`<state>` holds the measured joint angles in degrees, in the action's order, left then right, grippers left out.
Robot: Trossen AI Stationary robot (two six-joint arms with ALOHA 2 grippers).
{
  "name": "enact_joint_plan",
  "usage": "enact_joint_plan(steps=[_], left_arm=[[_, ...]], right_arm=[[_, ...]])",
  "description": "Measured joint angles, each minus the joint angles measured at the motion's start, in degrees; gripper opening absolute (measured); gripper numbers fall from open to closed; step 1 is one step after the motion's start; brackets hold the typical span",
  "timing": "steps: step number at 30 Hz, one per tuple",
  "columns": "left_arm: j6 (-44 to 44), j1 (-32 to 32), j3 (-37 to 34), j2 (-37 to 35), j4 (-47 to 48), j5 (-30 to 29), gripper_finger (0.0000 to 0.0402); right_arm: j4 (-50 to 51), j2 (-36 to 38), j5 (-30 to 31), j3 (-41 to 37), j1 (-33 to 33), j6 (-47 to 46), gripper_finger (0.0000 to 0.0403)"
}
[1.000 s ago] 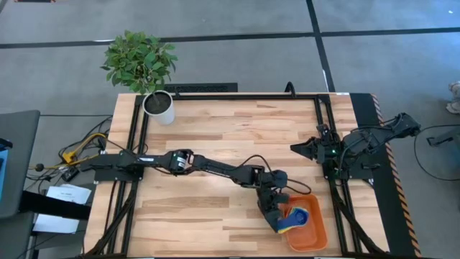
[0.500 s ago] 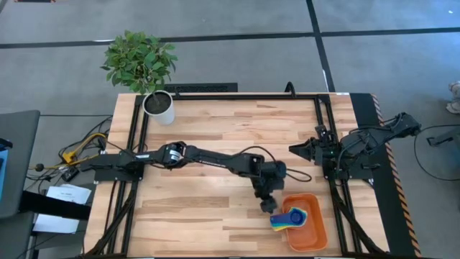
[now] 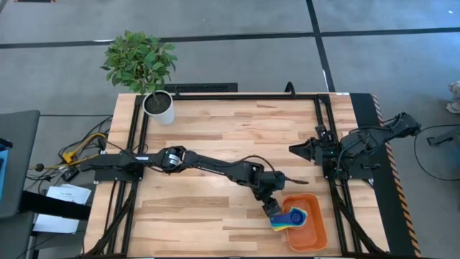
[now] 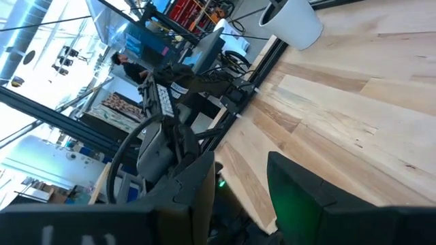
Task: Nest measuring cups in basket
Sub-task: Return to Home Position
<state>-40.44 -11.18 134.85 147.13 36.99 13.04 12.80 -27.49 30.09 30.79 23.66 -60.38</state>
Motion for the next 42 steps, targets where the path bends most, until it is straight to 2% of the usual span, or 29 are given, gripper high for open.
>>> enact_joint_plan(steps=[8,14,20,36,39,42], left_arm=[[-1.42,-2.43,0.0,0.13,-0.21,-2.05,0.0228],[-2.06,-2.71,0.0,0.15,-1.2,-1.66,0.0228],[-2.95,-3.1,0.0,0.2,-6.0,2.63,0.0228],[-1.84,-4.53,0.0,0.07,-7.63,2.14,0.0228],[-0.32,-4.24,-0.02,-1.38,-6.31,0.02,0.0228],[2.95,-4.15,-0.02,-4.7,-3.32,-6.28,0.0228]], right_arm=[[-0.01,0.01,0.01,0.0,0.0,-0.01,0.0155],[-0.76,0.0,1.33,0.0,0.0,0.02,0.0157],[-2.28,0.0,1.51,0.0,-0.09,0.89,0.0155],[-5.43,-3.09,1.49,0.0,0.13,0.96,0.0155],[-5.42,-3.87,1.46,-0.02,0.5,0.98,0.0152],[-6.42,-4.42,2.2,-0.04,1.01,1.97,0.0148]])
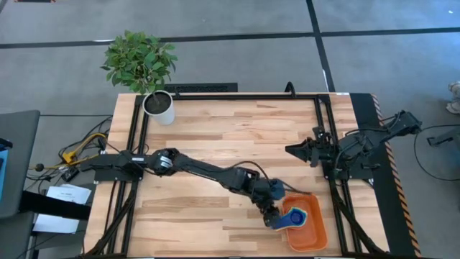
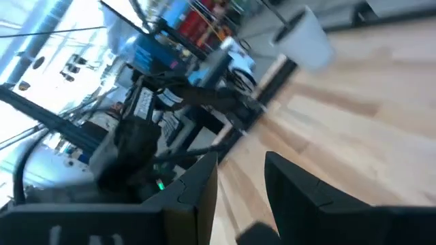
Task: Nest measuring cups in basket
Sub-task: Return to Home Position
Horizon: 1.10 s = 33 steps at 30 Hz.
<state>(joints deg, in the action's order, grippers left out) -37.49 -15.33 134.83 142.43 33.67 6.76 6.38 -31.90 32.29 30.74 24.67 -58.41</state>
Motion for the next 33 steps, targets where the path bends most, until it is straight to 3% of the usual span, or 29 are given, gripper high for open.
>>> enact_joint_plan(steps=[7,14,22,33], left_arm=[[8.68,0.77,0.04,-7.79,8.93,-13.56,0.0225],[11.73,3.35,-0.05,-13.14,13.88,-14.03,0.0152],[19.24,6.09,0.09,-20.49,13.0,-18.36,0.001],[23.5,10.85,-2.03,-20.98,12.91,-13.2,0.0002]], right_arm=[[-12.89,-0.22,7.54,0.02,4.65,15.51,0.0134],[-20.3,0.2,8.22,0.02,5.57,29.27,0.0116],[-19.95,0.2,8.17,0.02,7.03,31.19,0.0103],[-12.23,-4.14,8.83,0.04,10.36,27.05,0.004]])
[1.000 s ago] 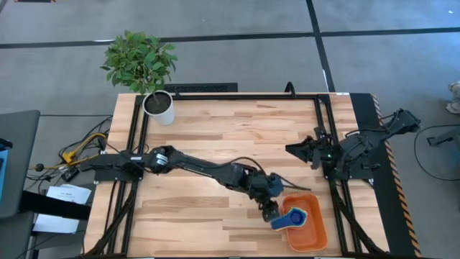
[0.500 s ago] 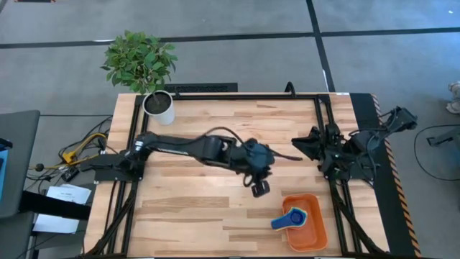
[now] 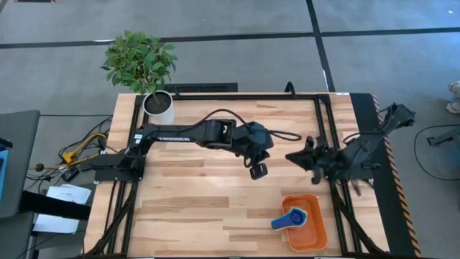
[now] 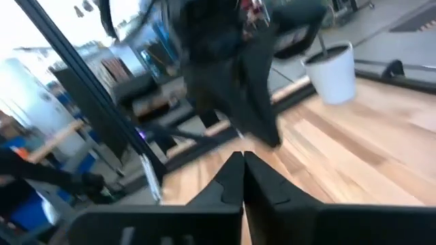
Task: Nest measuring cups in basket
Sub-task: Return to Home Position
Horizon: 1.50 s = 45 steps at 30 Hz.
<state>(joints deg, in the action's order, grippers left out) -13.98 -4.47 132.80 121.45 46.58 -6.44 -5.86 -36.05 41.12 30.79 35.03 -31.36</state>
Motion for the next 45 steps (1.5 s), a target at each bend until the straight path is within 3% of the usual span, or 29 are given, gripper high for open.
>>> enact_joint_plan(steps=[6,11,15,18,21,26,31,39,45], left_arm=[[1.36,2.71,-7.51,-2.81,-2.94,1.88,0.0],[-1.91,7.31,-24.13,-9.61,-18.19,11.3,0.0],[-3.01,10.91,-37.87,-18.66,-28.24,12.19,0.0],[-1.83,12.9,-46.47,-24.86,-31.6,12.25,0.0],[-0.29,13.84,-54.58,-31.26,-36.31,13.98,0.0],[-1.35,15.33,-69.25,-40.76,-51.85,14.19,0.0],[2.08,17.65,-80.5,-49.84,-61.69,14.58,0.0],[6.38,18.12,-92.99,-65.27,-56.41,17.68,0.0],[3.81,19.1,-102.43,-81.58,-57.03,11.64,0.0]], right_arm=[[0.57,-6.43,0.7,-0.02,-0.69,-1.28,0.001],[5.07,-10.78,0.81,0.07,-4.13,-1.33,0.0038],[16.31,-14.38,-0.87,-0.02,-6.95,-4.44,0.0044],[18.0,-17.22,-1.08,-0.05,-8.84,-6.29,0.0031],[10.5,-19.64,-4.68,-0.04,-11.02,-0.02,0.0009],[-8.76,-22.9,-15.84,0.0,-17.28,13.46,0.0014],[-20.58,-25.02,-25.94,0.0,-24.28,16.8,0.0006],[-18.76,-18.7,-34.84,-0.01,-30.83,24.04,0.0005],[-6.81,-8.3,-34.95,0.03,-31.85,26.33,0.0008]])
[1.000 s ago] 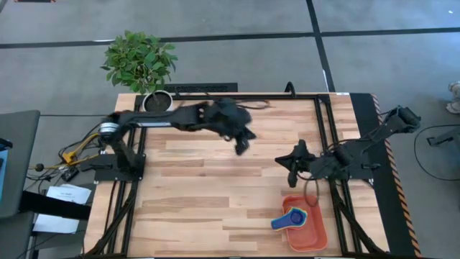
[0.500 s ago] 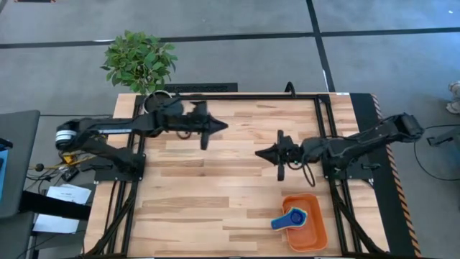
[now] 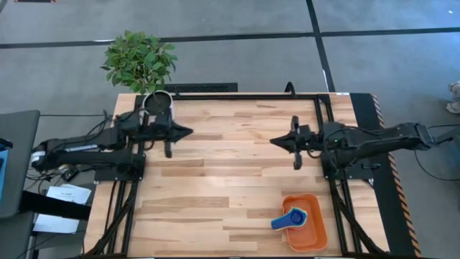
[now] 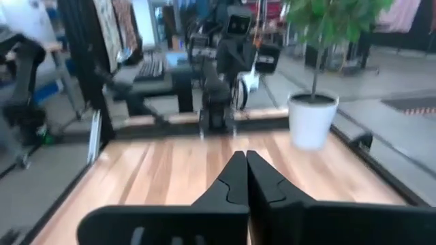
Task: Nest measuring cups in basket
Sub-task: Return to Home Position
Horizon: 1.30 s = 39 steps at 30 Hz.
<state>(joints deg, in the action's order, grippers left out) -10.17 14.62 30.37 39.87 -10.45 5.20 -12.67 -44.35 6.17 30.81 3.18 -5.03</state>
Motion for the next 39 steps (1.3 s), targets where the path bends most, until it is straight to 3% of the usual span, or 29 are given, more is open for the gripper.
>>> enact_joint_plan(steps=[3,7,11,14,18,27,32,39], left_arm=[[-1.94,-0.01,-5.13,-7.22,1.59,-0.28,0.0],[2.89,0.01,-10.24,-13.98,7.79,-5.16,0.0],[0.9,0.01,-11.75,-17.65,13.5,-9.0,0.0],[4.1,-0.06,-11.85,-20.5,13.17,-7.01,0.0],[10.25,-0.16,-11.85,-25.85,16.94,-1.29,0.0],[11.66,-0.16,-11.85,-39.7,29.31,-1.75,0.0],[14.81,-0.16,-12.18,-39.53,30.34,-2.54,0.0],[16.53,-0.16,-14.41,-39.72,28.61,-4.42,0.0]], right_arm=[[8.34,5.82,-0.04,-0.01,0.07,0.98,0.0005],[16.59,11.92,1.98,-0.03,0.32,0.76,0.0007],[22.71,15.53,5.01,-0.03,0.27,1.02,0.0005],[24.41,17.13,5.7,-0.03,-0.03,1.0,0.0005],[23.28,19.74,5.75,-0.03,1.61,2.6,0.0006],[22.92,22.8,8.54,-0.03,8.05,3.59,0.0004],[22.15,21.31,9.45,-0.07,9.49,4.21,0.0005],[2.41,14.23,7.27,-3.47,6.98,7.94,0.0008]])
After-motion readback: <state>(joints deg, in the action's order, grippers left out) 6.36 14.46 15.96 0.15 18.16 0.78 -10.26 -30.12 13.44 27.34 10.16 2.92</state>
